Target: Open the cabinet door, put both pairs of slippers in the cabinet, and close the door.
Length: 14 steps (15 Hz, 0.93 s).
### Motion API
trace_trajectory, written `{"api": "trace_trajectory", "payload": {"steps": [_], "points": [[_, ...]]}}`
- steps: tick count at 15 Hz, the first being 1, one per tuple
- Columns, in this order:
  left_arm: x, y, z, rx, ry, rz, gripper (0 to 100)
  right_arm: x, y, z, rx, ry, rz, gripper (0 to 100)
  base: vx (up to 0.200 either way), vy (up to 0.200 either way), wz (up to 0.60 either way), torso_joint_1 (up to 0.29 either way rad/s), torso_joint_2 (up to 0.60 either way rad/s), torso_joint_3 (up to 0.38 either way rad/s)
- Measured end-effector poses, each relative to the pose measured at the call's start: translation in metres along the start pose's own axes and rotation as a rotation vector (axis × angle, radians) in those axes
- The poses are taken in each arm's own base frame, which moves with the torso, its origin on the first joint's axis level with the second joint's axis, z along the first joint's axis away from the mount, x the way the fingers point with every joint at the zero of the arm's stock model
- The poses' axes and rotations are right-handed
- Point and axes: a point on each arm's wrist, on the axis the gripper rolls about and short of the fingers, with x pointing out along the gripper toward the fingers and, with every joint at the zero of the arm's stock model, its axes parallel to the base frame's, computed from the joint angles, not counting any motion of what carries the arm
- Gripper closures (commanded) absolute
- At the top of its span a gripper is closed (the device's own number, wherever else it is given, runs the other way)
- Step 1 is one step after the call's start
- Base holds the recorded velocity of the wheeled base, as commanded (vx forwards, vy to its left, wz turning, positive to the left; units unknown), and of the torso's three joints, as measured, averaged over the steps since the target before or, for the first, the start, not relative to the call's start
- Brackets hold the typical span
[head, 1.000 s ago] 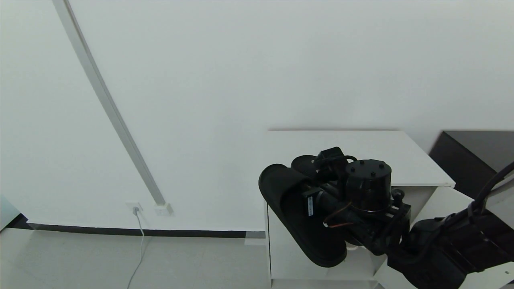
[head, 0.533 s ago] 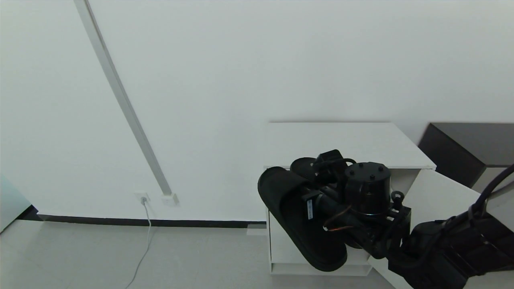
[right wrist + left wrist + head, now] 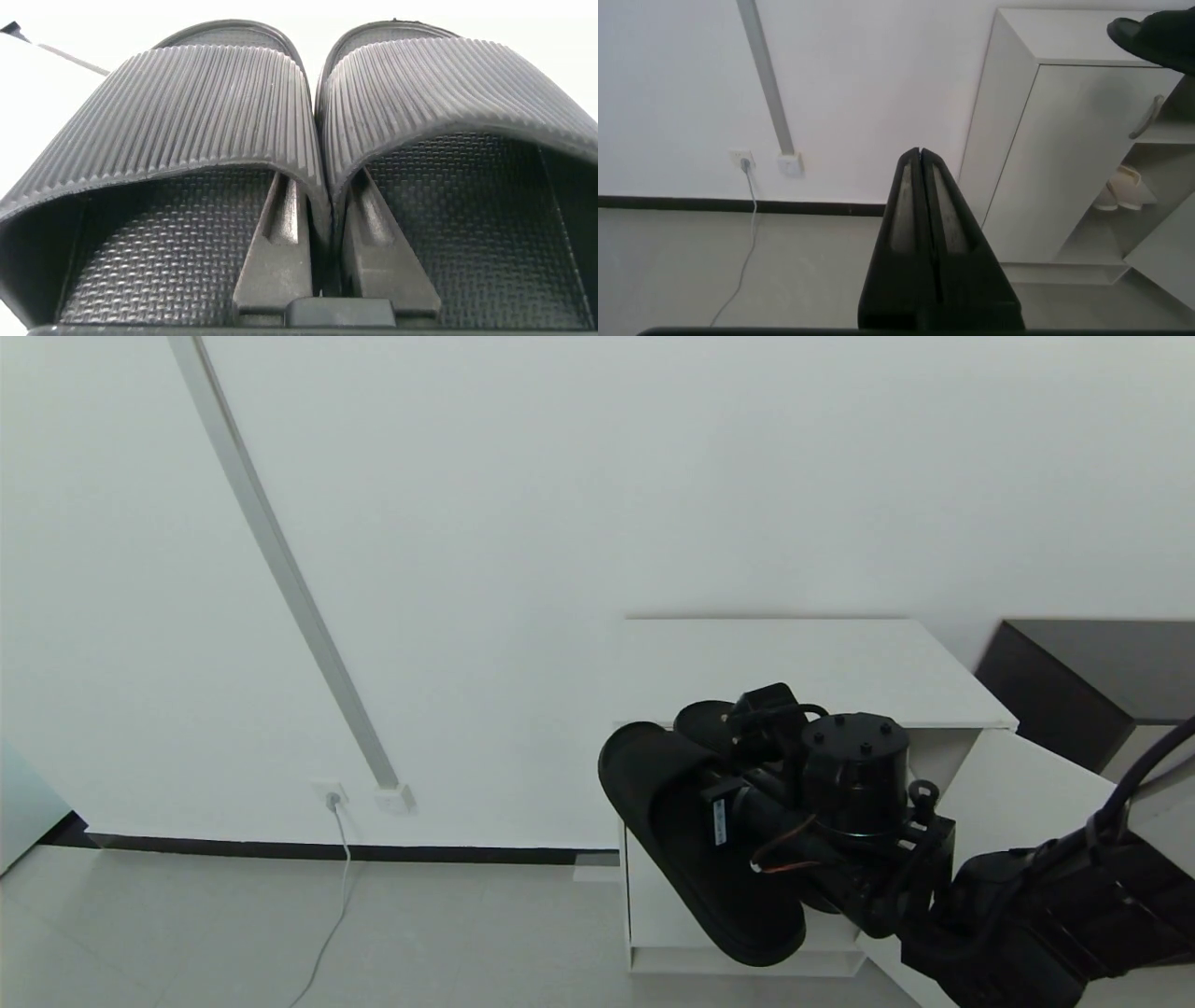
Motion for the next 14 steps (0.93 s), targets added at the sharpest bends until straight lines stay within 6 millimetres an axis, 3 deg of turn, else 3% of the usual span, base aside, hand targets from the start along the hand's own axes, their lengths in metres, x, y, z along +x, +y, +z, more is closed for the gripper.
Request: {"api": "trace_trajectory", "payload": {"steps": [3,14], "points": [[0.0000,0.0000,0.0000,0.001,0.000,0.000,100,-0.0004,0.0011,0.0006,0.002,-0.006,0.004,100,0.000,0.000,0.00,0.000,0.00,0.000],[0.0000,0.0000,0.0000,0.001,0.000,0.000,100,-0.0033,0.0041,-0.0024,-0.003,0.003,0.016,100,0.000,-0.200,0.00,0.005,0.00,0.002]]}}
